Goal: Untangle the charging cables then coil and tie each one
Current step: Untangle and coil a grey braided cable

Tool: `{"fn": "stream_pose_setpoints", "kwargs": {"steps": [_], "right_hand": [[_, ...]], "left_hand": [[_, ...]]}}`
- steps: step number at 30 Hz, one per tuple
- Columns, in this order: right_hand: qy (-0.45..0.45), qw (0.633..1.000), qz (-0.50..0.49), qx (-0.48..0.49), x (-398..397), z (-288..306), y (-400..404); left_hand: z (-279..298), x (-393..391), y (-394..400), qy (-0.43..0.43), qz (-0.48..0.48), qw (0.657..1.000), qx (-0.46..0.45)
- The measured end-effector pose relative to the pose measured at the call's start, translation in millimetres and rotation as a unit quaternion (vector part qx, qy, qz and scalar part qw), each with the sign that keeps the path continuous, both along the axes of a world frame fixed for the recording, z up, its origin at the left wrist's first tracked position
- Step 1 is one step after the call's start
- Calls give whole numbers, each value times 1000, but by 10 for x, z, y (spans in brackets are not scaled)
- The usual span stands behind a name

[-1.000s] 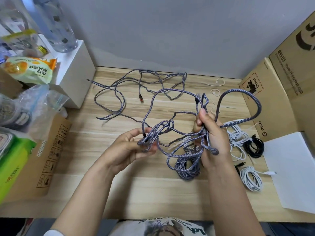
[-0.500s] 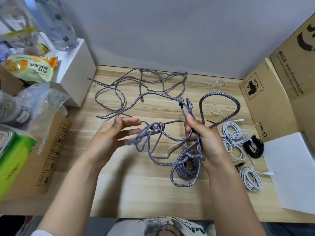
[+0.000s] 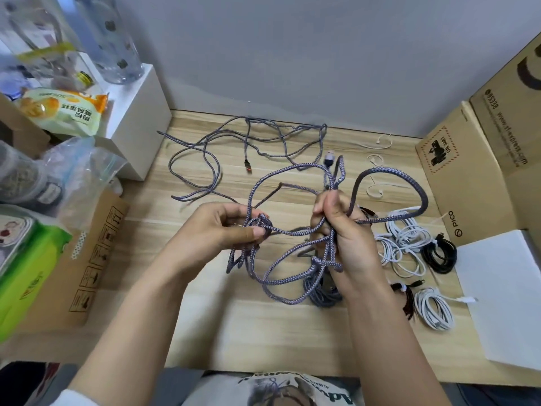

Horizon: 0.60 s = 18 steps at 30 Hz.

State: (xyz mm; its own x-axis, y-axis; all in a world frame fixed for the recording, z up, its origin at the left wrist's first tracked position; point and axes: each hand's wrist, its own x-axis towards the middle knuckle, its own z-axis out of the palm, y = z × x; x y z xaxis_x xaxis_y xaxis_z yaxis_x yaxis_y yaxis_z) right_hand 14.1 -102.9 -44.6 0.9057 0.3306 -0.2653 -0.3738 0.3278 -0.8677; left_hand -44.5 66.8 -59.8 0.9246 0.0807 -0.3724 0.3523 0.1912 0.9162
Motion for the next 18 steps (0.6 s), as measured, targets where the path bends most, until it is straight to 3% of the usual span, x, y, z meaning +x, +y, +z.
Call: {"fn": "stream_pose_setpoints", "kwargs": {"steps": [7,14,18], "right_hand": [[-63,993,-55,-79,-35,-46,54],[-61,988,-28,-141,-145,32,160],[-52,988,34,-141,-127,54,126]], "left_hand": [[19,-7,45,-52,56,971,-228],[14,31,-122,-80,110,949,-286],[29,17,-141,-80,113,964,-226]]}}
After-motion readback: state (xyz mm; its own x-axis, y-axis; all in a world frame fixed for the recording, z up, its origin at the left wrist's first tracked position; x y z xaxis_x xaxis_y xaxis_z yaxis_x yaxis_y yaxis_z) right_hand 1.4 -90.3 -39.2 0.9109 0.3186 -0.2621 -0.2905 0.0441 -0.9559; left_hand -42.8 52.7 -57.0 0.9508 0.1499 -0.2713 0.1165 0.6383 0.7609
